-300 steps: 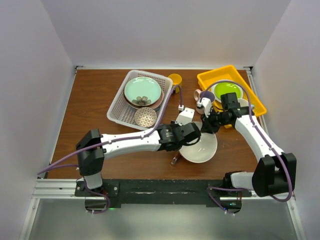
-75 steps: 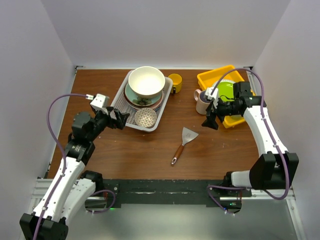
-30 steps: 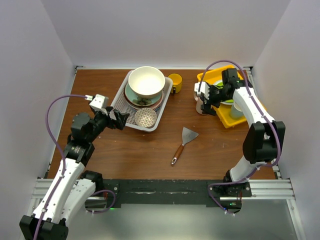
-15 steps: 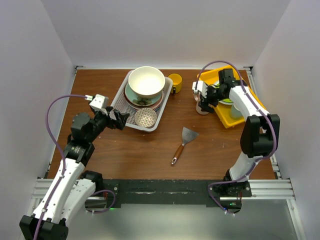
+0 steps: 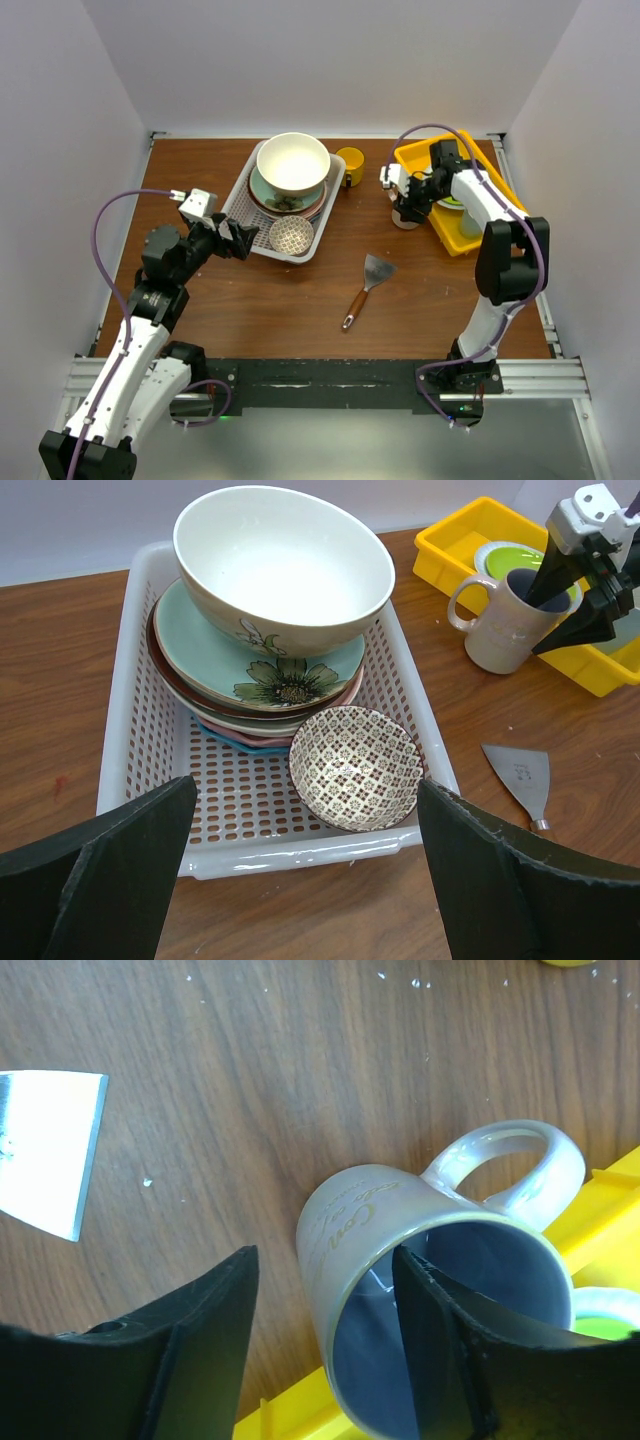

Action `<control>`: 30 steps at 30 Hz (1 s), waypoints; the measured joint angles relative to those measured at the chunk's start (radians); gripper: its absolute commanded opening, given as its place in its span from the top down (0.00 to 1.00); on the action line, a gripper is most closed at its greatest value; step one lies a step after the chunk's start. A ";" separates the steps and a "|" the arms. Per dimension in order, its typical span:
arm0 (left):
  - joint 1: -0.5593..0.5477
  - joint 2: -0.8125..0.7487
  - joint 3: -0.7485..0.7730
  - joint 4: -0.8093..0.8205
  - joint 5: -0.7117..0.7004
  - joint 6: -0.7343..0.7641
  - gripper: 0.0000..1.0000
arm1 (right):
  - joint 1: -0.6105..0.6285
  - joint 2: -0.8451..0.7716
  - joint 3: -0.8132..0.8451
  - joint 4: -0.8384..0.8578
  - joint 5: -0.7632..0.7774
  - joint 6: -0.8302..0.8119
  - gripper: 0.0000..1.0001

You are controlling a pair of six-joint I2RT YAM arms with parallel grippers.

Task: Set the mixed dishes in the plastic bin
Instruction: Pick up the cup at the center of the board.

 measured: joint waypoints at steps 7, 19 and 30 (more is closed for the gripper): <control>0.000 0.000 0.000 -0.001 0.000 0.000 0.03 | 0.004 0.022 0.015 0.000 0.016 0.006 0.62; 0.000 0.000 0.000 -0.001 0.000 0.000 0.03 | 0.008 0.037 0.056 -0.035 0.018 -0.006 0.97; 0.000 0.000 0.000 -0.002 0.000 0.000 0.03 | 0.014 0.044 0.070 -0.071 0.018 -0.021 1.00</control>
